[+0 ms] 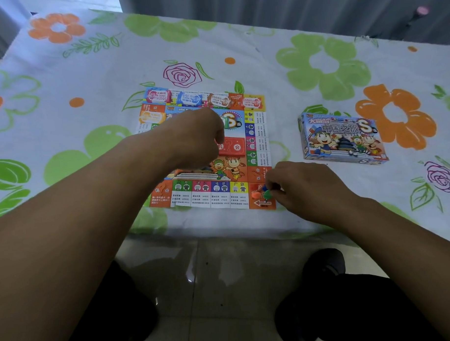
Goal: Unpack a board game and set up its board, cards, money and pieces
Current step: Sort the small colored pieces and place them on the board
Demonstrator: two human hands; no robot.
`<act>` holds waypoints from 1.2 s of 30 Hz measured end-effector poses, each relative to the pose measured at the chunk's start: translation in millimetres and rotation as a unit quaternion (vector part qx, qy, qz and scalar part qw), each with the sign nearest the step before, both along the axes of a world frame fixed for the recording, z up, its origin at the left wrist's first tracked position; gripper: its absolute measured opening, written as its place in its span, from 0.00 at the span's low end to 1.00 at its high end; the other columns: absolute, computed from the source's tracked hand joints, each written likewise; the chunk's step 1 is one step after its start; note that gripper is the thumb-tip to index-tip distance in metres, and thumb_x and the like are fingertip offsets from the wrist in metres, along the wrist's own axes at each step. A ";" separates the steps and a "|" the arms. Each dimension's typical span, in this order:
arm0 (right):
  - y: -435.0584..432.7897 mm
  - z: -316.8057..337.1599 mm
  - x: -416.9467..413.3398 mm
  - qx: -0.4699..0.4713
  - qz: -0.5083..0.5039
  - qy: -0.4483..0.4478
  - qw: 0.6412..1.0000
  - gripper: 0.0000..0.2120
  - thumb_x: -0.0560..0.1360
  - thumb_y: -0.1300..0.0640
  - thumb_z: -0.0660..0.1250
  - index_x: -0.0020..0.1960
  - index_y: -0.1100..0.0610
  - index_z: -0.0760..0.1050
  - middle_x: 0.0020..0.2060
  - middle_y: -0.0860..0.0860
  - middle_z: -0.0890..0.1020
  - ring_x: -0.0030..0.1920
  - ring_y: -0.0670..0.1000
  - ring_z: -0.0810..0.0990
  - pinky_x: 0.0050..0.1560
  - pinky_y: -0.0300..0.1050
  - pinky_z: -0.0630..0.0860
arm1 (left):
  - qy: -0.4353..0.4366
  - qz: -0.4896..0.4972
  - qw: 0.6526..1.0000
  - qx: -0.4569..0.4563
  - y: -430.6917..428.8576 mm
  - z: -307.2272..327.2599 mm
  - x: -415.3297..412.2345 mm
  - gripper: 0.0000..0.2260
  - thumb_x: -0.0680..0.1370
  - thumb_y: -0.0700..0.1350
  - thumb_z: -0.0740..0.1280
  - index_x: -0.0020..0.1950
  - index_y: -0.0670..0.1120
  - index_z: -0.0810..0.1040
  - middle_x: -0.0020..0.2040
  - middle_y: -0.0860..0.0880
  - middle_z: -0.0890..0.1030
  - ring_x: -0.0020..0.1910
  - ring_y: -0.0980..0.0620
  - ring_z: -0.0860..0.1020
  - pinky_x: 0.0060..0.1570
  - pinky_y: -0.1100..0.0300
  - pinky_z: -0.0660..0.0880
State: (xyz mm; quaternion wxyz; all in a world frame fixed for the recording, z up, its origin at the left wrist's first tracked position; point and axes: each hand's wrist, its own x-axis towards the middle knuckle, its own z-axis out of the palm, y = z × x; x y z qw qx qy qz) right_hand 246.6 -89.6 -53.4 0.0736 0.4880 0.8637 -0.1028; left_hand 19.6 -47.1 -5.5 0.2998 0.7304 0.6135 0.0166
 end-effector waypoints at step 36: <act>39.2 -8.3 -113.1 0.017 0.021 0.089 0.996 0.10 0.81 0.51 0.62 0.59 0.53 0.76 0.51 0.51 0.79 0.45 0.53 0.79 0.44 0.49 0.79 | 0.044 0.071 0.997 0.001 -4.1 7.0 -59.4 0.14 0.76 0.35 0.67 0.59 0.48 0.80 0.55 0.46 0.82 0.50 0.45 0.81 0.51 0.49 0.80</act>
